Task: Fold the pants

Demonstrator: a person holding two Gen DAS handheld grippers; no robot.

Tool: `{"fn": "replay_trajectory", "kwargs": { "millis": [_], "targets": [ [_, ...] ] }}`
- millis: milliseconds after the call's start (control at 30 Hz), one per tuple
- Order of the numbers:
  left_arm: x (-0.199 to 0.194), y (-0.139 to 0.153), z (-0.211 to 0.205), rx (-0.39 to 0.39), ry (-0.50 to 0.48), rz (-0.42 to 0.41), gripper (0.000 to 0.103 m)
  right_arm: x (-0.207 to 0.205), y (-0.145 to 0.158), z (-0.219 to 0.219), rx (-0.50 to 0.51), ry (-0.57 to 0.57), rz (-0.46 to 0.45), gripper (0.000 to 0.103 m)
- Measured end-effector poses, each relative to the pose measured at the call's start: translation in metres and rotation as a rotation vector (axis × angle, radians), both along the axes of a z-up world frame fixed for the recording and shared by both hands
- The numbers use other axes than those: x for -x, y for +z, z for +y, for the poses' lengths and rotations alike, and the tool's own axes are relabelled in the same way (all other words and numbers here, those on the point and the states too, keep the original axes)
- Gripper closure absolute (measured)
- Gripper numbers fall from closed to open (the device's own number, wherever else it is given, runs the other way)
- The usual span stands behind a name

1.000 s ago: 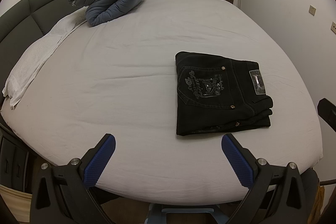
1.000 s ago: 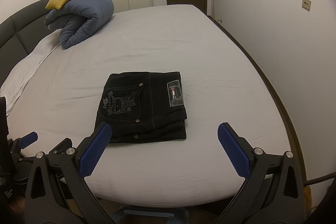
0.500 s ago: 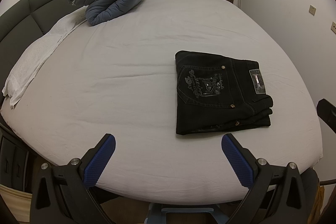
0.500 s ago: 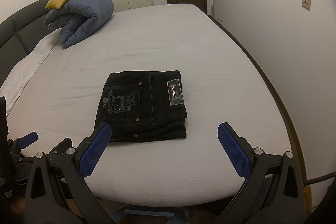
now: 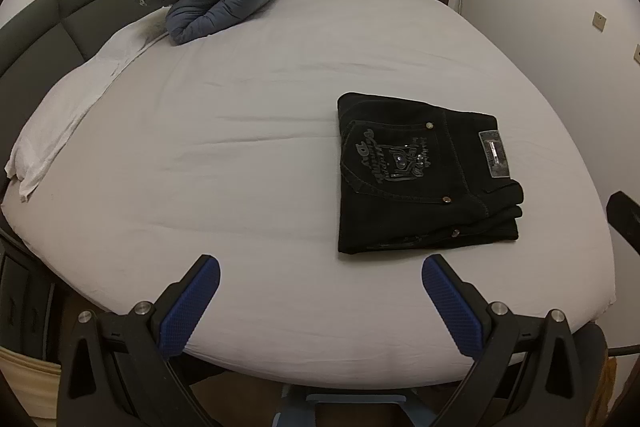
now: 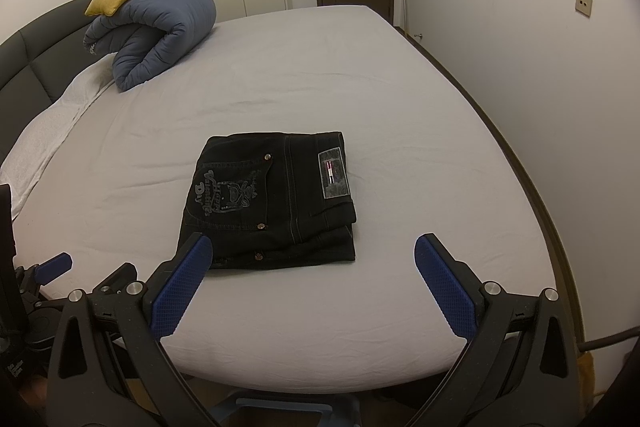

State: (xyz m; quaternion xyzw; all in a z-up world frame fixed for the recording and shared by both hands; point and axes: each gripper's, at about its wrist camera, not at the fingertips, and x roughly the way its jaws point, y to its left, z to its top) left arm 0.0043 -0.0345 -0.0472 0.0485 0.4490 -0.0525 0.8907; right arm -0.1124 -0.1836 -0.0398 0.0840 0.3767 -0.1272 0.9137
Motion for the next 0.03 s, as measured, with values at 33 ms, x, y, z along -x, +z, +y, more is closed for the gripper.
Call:
{"fn": "replay_trajectory", "kwargs": {
  "millis": [33],
  "targets": [
    [0.0002,0.0001,0.0007,0.0,0.001,0.0,0.0,0.0006,-0.0009,0.0009,0.0,0.0,0.0,0.0]
  ]
}}
